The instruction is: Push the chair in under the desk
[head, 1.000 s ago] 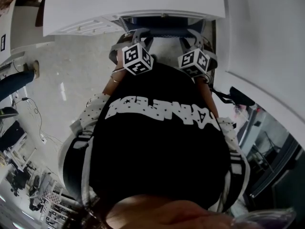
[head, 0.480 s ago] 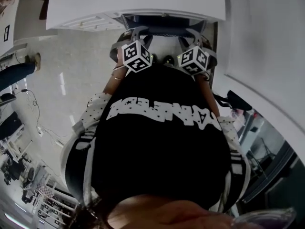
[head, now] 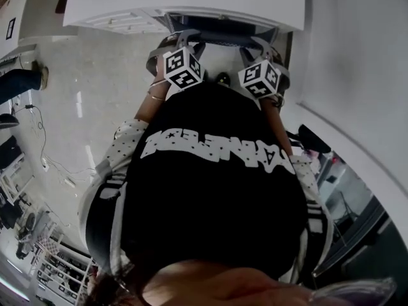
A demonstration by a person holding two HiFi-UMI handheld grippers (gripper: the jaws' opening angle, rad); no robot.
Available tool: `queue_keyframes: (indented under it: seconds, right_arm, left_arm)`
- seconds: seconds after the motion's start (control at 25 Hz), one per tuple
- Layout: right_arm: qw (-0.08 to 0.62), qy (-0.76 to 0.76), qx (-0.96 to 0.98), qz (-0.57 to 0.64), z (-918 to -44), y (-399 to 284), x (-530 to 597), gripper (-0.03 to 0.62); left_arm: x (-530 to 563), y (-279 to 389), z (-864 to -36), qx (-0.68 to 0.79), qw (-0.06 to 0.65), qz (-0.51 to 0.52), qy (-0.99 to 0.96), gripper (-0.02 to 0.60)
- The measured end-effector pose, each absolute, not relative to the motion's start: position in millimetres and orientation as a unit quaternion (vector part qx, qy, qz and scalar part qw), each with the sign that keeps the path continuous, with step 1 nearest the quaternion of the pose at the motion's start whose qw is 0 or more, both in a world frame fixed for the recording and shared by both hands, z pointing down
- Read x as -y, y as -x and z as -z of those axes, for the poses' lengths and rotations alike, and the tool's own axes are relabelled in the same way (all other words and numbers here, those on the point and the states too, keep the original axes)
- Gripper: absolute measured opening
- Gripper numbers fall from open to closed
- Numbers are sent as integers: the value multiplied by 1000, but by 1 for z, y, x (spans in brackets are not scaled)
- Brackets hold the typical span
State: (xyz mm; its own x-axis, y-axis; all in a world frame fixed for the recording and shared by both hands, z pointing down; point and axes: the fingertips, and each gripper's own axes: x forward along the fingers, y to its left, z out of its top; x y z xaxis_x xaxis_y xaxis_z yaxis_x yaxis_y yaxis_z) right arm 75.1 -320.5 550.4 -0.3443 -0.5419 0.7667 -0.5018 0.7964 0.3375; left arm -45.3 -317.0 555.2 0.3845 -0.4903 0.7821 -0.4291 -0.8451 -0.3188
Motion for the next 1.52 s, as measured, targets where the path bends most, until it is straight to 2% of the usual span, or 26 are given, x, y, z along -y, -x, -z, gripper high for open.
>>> queue_keyframes:
  seconds: [0.36, 0.48, 0.6, 0.72, 0.84, 1.04, 1.24, 1.52]
  right_arm:
    - [436, -316, 843, -5, -544, -70, 317, 187]
    - [388, -329, 860, -27, -531, -69, 315, 186]
    - [308, -353, 881, -63, -508, -65, 319, 184]
    - [259, -366, 891, -67, -491, -60, 328, 135]
    - [223, -370, 899, -71, -477, -57, 333, 83]
    - [170, -377, 907, -81, -451, -56, 337, 46]
    - [124, -383, 910, -96, -429, -59, 345, 35]
    - [120, -372, 915, -97, -425, -51, 348, 31]
  left_arm:
    - [315, 55, -552, -306, 4, 468, 829, 175]
    - [312, 56, -539, -320, -17, 438, 840, 175]
    - [313, 56, -523, -341, -30, 399, 851, 175]
    - [319, 56, -504, -362, -39, 351, 862, 173]
    - [327, 56, -481, -383, -39, 298, 873, 126]
    - [334, 60, -444, -399, -44, 230, 886, 44]
    - [336, 61, -431, -397, -32, 218, 891, 35]
    - [333, 62, -431, -399, -28, 218, 890, 35]
